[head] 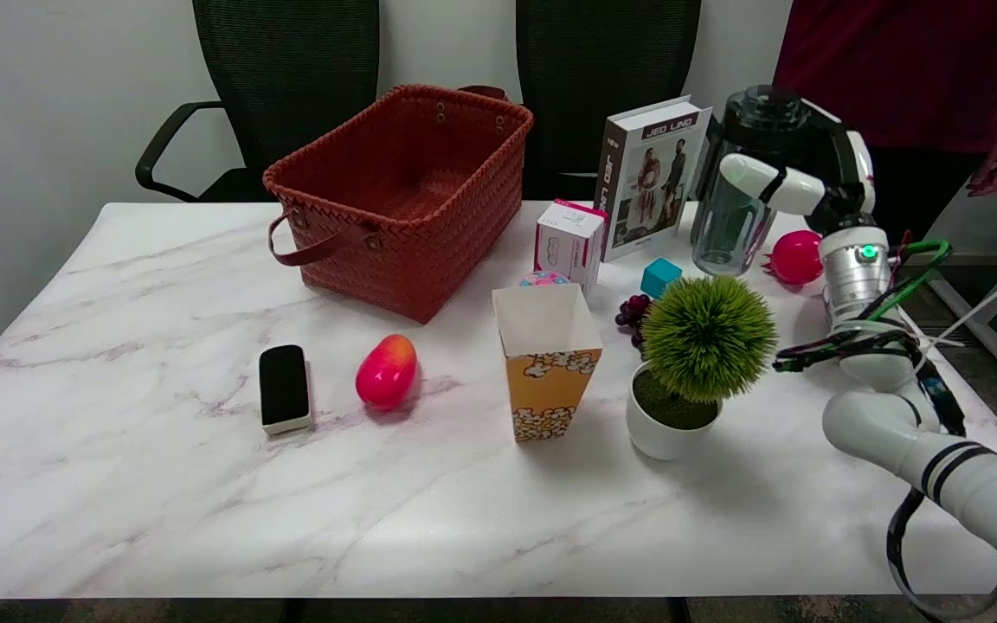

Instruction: Place the black water bottle into the brown storage basket.

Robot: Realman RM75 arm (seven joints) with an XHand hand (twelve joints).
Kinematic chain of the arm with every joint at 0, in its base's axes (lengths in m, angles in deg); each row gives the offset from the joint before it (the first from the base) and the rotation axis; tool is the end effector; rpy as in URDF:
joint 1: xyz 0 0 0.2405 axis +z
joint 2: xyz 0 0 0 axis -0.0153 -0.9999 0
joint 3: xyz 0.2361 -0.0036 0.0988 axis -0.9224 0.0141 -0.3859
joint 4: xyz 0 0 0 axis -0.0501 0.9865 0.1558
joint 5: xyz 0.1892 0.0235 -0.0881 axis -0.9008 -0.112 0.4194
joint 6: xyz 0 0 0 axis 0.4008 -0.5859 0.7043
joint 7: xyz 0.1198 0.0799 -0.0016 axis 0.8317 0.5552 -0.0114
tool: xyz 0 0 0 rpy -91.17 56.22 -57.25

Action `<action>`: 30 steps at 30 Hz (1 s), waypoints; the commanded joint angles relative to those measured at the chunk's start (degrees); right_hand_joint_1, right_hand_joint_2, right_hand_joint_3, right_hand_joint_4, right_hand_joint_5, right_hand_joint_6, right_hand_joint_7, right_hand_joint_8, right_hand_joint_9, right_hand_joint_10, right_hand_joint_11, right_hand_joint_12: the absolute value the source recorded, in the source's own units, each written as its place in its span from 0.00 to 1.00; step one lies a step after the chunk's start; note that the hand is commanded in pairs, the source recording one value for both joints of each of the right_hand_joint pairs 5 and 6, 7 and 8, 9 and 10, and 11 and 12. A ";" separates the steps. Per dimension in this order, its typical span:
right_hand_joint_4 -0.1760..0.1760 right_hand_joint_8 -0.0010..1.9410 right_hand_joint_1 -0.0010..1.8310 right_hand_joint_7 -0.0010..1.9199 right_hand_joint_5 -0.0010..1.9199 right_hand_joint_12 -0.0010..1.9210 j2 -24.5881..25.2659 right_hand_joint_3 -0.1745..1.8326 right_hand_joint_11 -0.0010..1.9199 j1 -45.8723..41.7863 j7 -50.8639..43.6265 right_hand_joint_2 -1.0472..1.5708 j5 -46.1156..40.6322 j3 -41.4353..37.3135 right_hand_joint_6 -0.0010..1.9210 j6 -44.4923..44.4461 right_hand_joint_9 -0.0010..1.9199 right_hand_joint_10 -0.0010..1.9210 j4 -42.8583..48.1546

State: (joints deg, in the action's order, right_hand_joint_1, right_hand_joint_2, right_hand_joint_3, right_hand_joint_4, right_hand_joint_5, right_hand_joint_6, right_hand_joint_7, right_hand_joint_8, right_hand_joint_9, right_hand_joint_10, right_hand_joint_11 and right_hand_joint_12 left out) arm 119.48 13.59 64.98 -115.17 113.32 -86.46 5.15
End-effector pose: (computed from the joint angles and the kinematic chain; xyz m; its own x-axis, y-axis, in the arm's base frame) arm -0.2171 -0.3497 0.4935 0.0483 0.4131 0.9094 -0.8923 -0.3913 0.2251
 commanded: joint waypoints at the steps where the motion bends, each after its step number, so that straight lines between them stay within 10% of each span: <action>1: 0.50 0.70 0.69 0.71 0.51 0.60 -0.59 0.36 0.60 4.97 -0.03 0.81 6.86 -3.11 0.51 8.32 0.71 0.71 5.70; 22: 0.50 0.71 0.67 0.71 0.52 0.60 -10.43 0.35 0.60 20.89 4.72 0.85 13.30 -4.49 0.52 32.69 0.71 0.71 30.27; 30: 0.50 0.70 0.67 0.71 0.51 0.59 -11.24 0.34 0.59 29.44 -1.48 0.85 19.84 -6.81 0.51 48.28 0.71 0.71 25.17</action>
State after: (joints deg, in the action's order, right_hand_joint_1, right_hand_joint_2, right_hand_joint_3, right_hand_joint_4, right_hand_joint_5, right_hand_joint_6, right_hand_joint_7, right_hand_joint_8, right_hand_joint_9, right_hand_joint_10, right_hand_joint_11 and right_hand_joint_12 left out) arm 114.23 26.37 64.23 -103.48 105.53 -62.20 20.41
